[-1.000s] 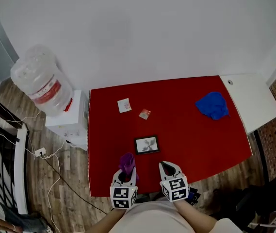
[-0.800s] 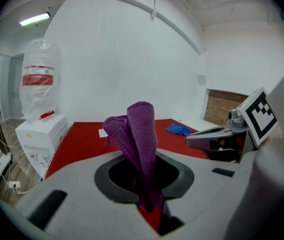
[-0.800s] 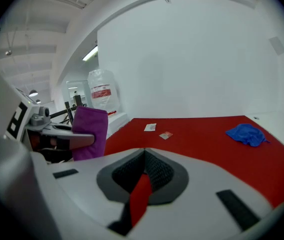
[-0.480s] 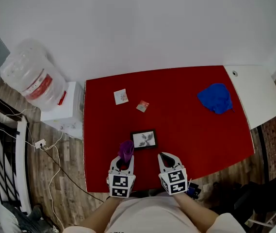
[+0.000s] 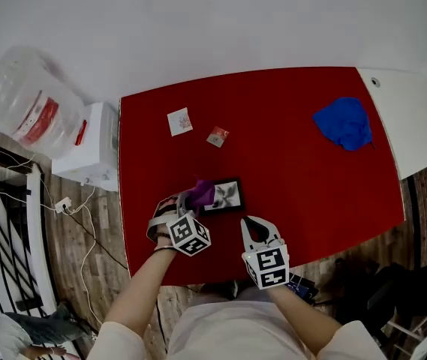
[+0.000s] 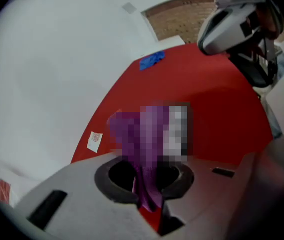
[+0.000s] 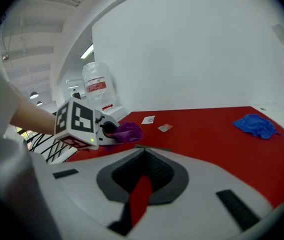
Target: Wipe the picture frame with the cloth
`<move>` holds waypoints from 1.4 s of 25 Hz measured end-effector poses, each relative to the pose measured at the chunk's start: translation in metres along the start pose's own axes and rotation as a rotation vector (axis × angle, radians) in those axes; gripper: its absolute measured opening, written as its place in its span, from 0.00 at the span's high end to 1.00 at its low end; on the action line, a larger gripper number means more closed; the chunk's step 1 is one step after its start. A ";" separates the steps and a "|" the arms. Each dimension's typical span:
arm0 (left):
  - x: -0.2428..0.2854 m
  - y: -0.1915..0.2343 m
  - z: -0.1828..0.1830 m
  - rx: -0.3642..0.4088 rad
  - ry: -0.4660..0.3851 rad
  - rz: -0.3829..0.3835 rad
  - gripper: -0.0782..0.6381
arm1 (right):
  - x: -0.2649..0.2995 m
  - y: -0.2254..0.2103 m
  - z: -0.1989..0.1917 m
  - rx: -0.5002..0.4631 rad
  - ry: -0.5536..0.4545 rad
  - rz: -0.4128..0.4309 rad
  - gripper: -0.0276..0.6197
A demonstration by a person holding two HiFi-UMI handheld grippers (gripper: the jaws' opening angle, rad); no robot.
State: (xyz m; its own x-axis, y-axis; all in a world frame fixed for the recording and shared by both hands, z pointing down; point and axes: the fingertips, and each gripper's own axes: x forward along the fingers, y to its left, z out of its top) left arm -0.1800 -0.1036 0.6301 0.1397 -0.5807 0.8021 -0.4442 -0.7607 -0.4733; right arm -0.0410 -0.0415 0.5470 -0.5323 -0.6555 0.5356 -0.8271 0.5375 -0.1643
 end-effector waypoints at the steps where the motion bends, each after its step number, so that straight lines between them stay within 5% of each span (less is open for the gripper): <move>1: 0.010 0.001 -0.003 0.035 0.025 -0.008 0.81 | 0.002 0.001 -0.003 0.006 0.002 0.004 0.95; 12: 0.061 -0.002 -0.023 0.164 0.148 -0.068 0.81 | 0.003 0.000 -0.024 0.038 0.028 0.016 0.95; 22: 0.015 -0.065 -0.034 0.350 0.176 -0.134 0.81 | 0.009 0.004 -0.029 0.036 0.033 0.042 0.95; 28: -0.003 -0.087 -0.039 0.370 0.160 -0.159 0.81 | 0.012 0.011 -0.028 0.028 0.036 0.059 0.95; 35: 0.025 -0.020 -0.013 0.269 0.170 -0.075 0.81 | 0.007 0.008 -0.033 0.035 0.047 0.053 0.95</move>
State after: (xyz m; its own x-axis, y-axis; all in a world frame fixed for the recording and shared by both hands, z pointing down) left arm -0.1794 -0.0990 0.6648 0.0034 -0.4803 0.8771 -0.1853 -0.8622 -0.4714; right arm -0.0450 -0.0240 0.5766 -0.5671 -0.6009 0.5632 -0.8043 0.5512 -0.2218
